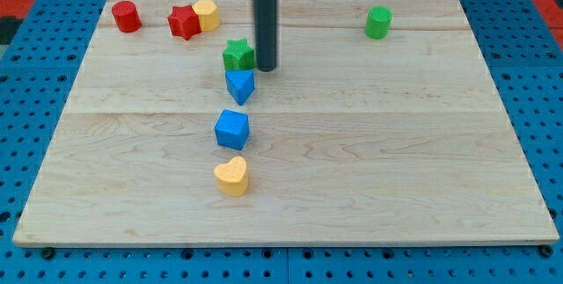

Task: Move green star to the left of the green circle

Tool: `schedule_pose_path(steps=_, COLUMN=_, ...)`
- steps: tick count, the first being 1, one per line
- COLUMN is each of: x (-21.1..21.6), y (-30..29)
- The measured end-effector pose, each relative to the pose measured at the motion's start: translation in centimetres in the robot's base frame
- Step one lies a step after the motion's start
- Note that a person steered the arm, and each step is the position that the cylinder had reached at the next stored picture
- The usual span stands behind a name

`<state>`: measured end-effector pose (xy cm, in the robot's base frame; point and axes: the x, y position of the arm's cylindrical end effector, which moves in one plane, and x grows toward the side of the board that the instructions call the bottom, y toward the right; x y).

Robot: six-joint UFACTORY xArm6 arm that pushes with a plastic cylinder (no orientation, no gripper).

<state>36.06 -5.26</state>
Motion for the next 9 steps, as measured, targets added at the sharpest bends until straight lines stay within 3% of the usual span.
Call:
schedule_pose_path(steps=1, x=0.0, y=-6.3)
schedule_pose_path(steps=3, x=-3.5, y=-5.6)
schedule_pose_path(steps=5, x=-5.4, y=-11.3)
schedule_pose_path(steps=7, x=-6.4, y=-0.4)
schedule_pose_path(steps=8, x=-7.4, y=0.5)
schedule_pose_path(steps=9, x=-8.8, y=-7.4)
